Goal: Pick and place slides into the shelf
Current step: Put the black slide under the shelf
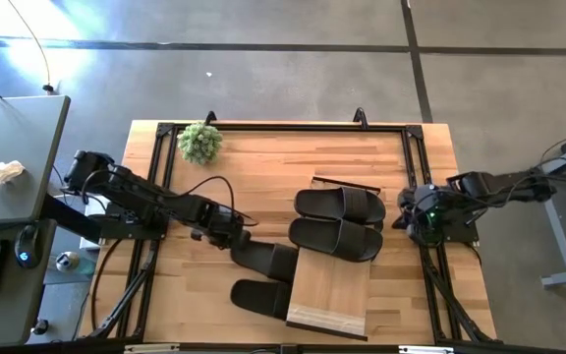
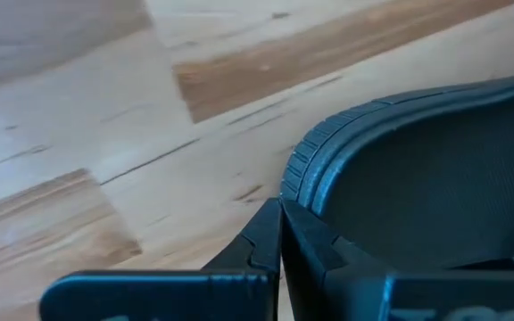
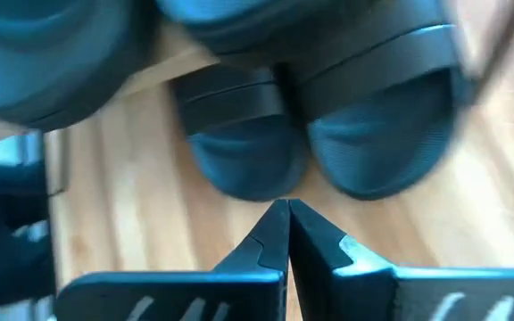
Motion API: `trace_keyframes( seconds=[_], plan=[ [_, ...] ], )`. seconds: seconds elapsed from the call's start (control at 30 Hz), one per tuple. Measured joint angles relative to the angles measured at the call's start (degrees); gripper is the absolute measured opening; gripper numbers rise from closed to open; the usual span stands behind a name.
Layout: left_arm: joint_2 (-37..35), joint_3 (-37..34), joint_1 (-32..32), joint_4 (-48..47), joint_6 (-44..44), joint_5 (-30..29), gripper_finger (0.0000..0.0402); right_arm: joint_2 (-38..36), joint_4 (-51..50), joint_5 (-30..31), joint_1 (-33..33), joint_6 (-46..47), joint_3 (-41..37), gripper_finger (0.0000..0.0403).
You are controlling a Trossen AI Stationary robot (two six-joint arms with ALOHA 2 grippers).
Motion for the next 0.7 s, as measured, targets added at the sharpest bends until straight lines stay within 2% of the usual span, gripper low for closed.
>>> trace_keyframes(
  seconds=[0.13, 0.27, 0.37, 0.47, 0.57, 0.63, 0.7],
  plan=[
    [1.76, 0.0, 0.0, 4.29, 0.53, 1.16, 0.0, 1.53, 4.63, -3.9, 3.75, -0.84, 0.0, 0.0],
    [2.96, 0.0, 0.0, 6.3, 0.51, 1.53, 0.0, 1.96, 5.3, -2.38, 8.04, 1.62, 0.54, 0.0],
    [2.85, 0.0, 0.0, 6.35, 0.37, 1.66, 0.0, 1.97, 4.92, -1.5, 11.19, 3.72, 4.18, 0.0],
    [2.85, 0.0, 0.0, 6.35, 0.27, 1.68, 0.0, 2.27, 4.77, 2.38, 13.72, 3.88, 10.06, 0.0],
    [2.85, 0.0, 0.0, 6.35, 0.35, 2.13, 0.0, 3.49, 7.1, 9.2, 15.04, 0.91, 16.91, 0.0],
    [2.85, 0.0, 0.0, 6.34, 0.38, 2.13, 0.0, 4.63, 12.81, 12.06, 15.24, -3.68, 20.78, 0.0],
    [2.85, 0.0, 0.0, 6.35, 0.51, 2.26, 0.0, 6.28, 21.61, 12.43, 15.23, -9.88, 23.8, 0.0]
  ],
)
